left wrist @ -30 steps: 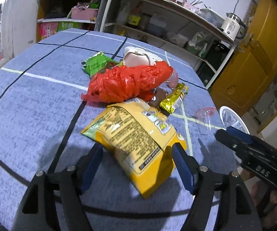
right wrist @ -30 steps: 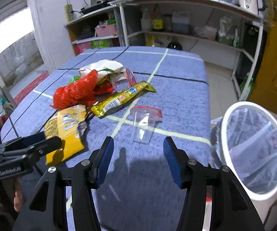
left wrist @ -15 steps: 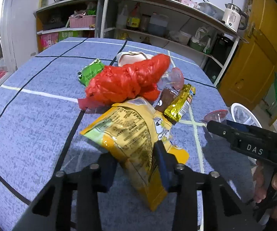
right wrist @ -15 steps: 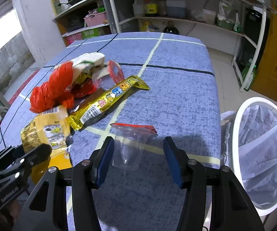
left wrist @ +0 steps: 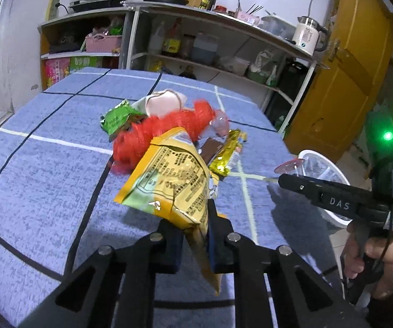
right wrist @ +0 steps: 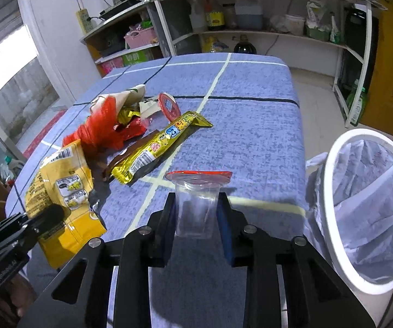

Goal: Collect trash
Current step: 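Carry chip bag and cup over the bin and open both tools to drop them, then grasp the red plastic bag with the left tool while the right tool grasps the yellow candy wrapper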

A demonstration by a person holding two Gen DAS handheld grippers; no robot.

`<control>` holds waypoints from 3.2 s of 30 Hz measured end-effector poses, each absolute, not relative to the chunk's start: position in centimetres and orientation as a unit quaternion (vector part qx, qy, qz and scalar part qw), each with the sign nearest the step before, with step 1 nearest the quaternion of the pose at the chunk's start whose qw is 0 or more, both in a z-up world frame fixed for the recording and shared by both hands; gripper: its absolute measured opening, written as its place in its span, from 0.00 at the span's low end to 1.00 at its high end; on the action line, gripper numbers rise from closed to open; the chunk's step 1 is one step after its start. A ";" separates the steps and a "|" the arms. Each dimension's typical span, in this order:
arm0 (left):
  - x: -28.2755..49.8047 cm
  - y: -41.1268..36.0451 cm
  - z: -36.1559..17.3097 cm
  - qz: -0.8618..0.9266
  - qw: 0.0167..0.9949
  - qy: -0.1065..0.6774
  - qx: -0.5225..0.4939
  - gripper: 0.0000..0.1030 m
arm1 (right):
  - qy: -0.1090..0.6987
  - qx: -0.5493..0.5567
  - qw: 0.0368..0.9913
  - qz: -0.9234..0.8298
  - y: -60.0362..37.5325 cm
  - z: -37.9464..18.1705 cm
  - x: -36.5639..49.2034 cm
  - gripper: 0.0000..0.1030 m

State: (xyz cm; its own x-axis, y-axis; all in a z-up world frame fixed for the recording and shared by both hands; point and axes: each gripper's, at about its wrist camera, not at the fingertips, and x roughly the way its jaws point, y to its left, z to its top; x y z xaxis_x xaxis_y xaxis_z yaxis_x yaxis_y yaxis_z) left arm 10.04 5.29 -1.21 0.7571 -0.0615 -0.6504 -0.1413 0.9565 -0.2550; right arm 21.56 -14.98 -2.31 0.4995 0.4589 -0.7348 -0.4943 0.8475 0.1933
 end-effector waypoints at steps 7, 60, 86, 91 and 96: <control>9.5 3.4 0.7 -0.011 0.935 0.330 -0.133 0.13 | 0.402 -0.004 0.879 0.255 -18.4 -1.2 20.7 0.29; 21.8 -9.1 3.2 -0.206 0.922 0.322 -0.061 0.38 | 0.343 0.052 0.930 0.123 -32.0 1.3 21.0 0.52; 16.3 9.2 0.4 -0.030 0.949 0.307 -0.063 0.57 | 0.348 -0.004 0.895 0.280 -15.4 2.2 20.9 0.52; 16.7 9.8 -1.1 -0.045 0.940 0.329 -0.072 0.62 | 0.362 -0.008 0.889 0.280 -14.2 1.5 21.8 0.52; 17.4 9.7 -1.9 -0.079 0.928 0.357 -0.078 0.66 | 0.381 -0.009 0.881 0.279 -13.3 0.6 22.8 0.52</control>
State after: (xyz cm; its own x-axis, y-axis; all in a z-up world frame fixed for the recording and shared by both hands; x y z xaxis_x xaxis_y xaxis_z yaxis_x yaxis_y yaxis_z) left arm 17.43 9.65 -1.91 0.7328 -0.2024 -0.6497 0.0911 0.9753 -0.2011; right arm 22.75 -13.26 0.59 0.5536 0.4851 -0.6769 -0.4986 0.8441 0.1972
